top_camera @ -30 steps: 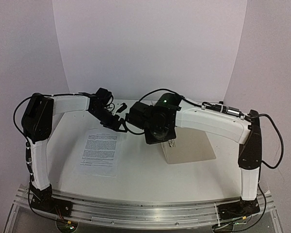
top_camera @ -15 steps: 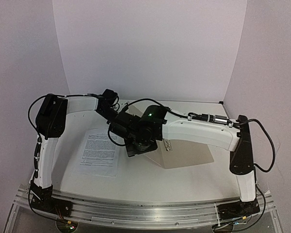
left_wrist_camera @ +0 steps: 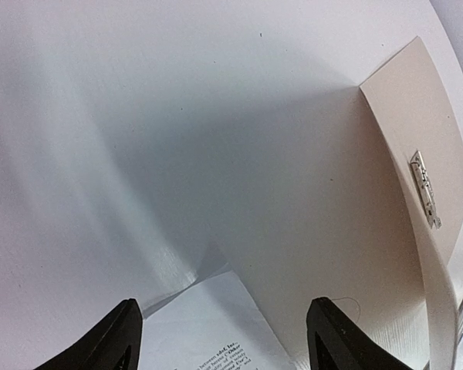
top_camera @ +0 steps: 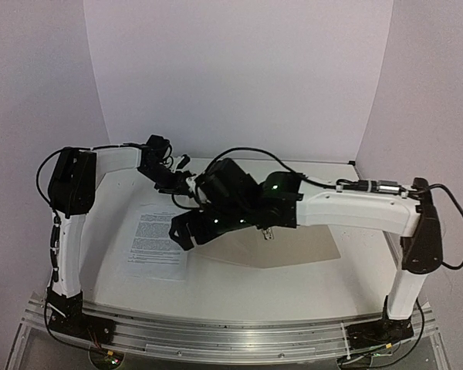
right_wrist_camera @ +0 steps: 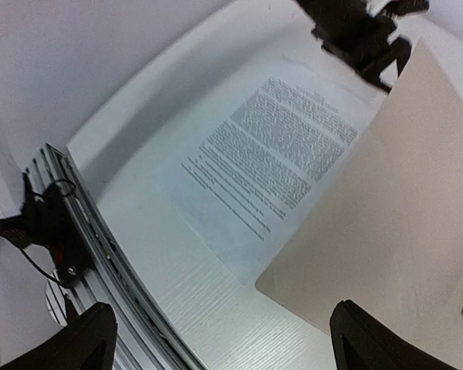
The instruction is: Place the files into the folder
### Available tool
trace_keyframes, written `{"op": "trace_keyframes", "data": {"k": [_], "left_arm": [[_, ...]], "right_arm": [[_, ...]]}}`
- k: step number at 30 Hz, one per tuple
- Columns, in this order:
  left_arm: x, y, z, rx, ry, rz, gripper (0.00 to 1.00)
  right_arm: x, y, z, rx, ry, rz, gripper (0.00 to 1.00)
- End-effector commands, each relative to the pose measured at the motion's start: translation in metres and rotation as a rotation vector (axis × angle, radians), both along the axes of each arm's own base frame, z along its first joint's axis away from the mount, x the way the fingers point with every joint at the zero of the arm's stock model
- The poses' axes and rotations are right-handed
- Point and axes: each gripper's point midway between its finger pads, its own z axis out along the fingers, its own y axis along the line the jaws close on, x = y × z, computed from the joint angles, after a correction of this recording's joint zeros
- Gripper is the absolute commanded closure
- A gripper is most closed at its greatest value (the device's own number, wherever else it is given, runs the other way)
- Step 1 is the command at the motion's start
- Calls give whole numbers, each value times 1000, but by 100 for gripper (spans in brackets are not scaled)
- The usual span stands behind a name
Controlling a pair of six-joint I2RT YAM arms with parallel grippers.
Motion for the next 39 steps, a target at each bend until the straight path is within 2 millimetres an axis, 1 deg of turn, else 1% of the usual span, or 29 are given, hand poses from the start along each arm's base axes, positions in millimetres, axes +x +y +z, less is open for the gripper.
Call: {"op": "trace_keyframes", "data": {"k": [1, 2, 3, 4, 6, 7, 8, 10, 11, 13, 14, 16, 17, 18, 20, 24, 26, 28, 31, 33, 35, 39], "left_arm": [[1, -7, 19, 6, -48, -27, 27], [1, -7, 19, 7, -48, -30, 27], [1, -7, 17, 9, -48, -31, 27], [1, -7, 17, 11, -48, -31, 27], [1, -7, 15, 14, -45, -29, 27], [2, -6, 16, 15, -46, -27, 27], [3, -6, 16, 17, -48, -25, 27], [5, -4, 18, 30, -61, -17, 27], [7, -1, 20, 43, -73, -12, 27], [11, 3, 27, 63, -101, -8, 27], [13, 6, 32, 69, -116, -8, 27], [18, 12, 41, 70, -139, -6, 26], [19, 15, 43, 71, -144, -1, 26], [21, 18, 45, 71, -145, 5, 26], [22, 24, 43, 74, -139, 15, 26], [15, 26, 35, 74, -112, 18, 27], [14, 26, 35, 71, -108, 20, 27], [14, 27, 35, 75, -114, 23, 27], [14, 30, 38, 88, -127, 25, 27], [14, 32, 44, 91, -139, 25, 27], [14, 35, 47, 98, -146, 27, 27], [8, 41, 55, 102, -157, 31, 26]], "right_arm": [[25, -20, 93, 242, -132, -44, 2], [35, -30, 91, 240, -127, -98, 2], [50, -46, 84, 231, -118, -167, 2], [69, -65, 74, 215, -110, -261, 2], [108, -111, 47, 178, -87, -499, 4], [126, -138, 25, 137, -72, -604, 6], [139, -157, 7, 100, -62, -693, 8], [159, -185, -31, 8, -36, -796, 12], [169, -193, -49, -35, -11, -819, 13], [183, -196, -83, -140, 29, -821, 13], [189, -194, -97, -185, 45, -813, 13], [194, -187, -122, -271, 63, -771, 15], [197, -183, -133, -299, 70, -753, 18], [200, -180, -141, -318, 78, -745, 23], [206, -176, -158, -353, 91, -739, 30], [211, -184, -175, -394, 103, -769, 38], [209, -188, -183, -412, 114, -771, 41], [206, -195, -195, -431, 143, -774, 45], [197, -210, -215, -474, 185, -782, 56], [191, -218, -219, -493, 194, -786, 60], [184, -224, -222, -502, 208, -792, 61], [173, -228, -227, -528, 224, -753, 66]]}}
